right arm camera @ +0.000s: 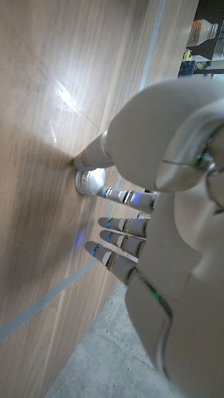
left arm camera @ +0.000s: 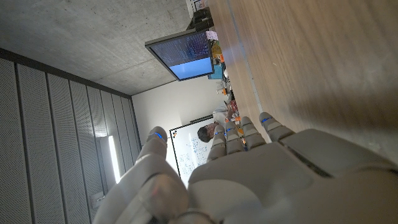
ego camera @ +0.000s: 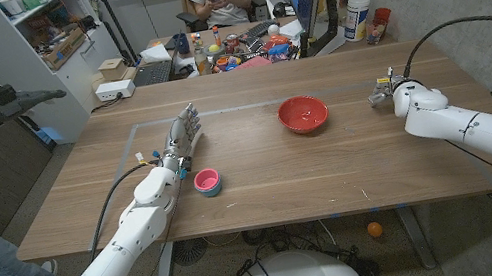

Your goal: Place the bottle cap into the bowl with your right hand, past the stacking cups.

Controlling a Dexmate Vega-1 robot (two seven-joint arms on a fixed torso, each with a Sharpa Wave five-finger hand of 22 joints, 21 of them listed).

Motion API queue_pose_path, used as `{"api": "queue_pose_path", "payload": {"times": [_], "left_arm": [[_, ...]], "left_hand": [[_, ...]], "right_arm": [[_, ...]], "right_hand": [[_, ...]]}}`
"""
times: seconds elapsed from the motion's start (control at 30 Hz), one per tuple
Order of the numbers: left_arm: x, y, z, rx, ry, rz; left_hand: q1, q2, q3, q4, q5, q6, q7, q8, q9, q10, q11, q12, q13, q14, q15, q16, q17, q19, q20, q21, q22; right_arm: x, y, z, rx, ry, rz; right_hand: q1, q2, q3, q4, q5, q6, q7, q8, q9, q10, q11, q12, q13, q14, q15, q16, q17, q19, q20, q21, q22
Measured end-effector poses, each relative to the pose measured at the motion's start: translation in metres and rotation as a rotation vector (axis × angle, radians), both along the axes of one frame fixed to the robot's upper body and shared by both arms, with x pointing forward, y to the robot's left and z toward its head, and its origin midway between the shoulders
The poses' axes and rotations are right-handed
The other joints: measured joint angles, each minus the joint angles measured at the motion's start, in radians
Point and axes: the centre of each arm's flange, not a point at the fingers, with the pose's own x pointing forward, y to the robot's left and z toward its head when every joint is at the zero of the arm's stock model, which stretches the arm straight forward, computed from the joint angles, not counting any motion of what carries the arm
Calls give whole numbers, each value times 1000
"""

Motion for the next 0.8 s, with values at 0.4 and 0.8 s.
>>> {"api": "queue_pose_path", "payload": {"times": [0.4,0.8], "left_arm": [[2,-1,0,1,1,-3],[4,-4,3,10,-2,-13]], "left_hand": [[0,0,0,0,0,0,0,0,0,0,0,0,0,0,0,0,0,0,0,0,0],[0,0,0,0,0,0,0,0,0,0,0,0,0,0,0,0,0,0,0,0,0]], "right_arm": [[-2,1,-1,-2,-8,2],[-16,5,5,-8,-52,17]], "right_hand": [[2,3,-3,-3,0,14,-3,1,10,5,5,8,0,15,-6,0,0,4,-4,0,0],[-6,11,-7,1,0,20,1,10,13,11,11,8,0,15,-6,0,0,7,-7,0,0]]}}
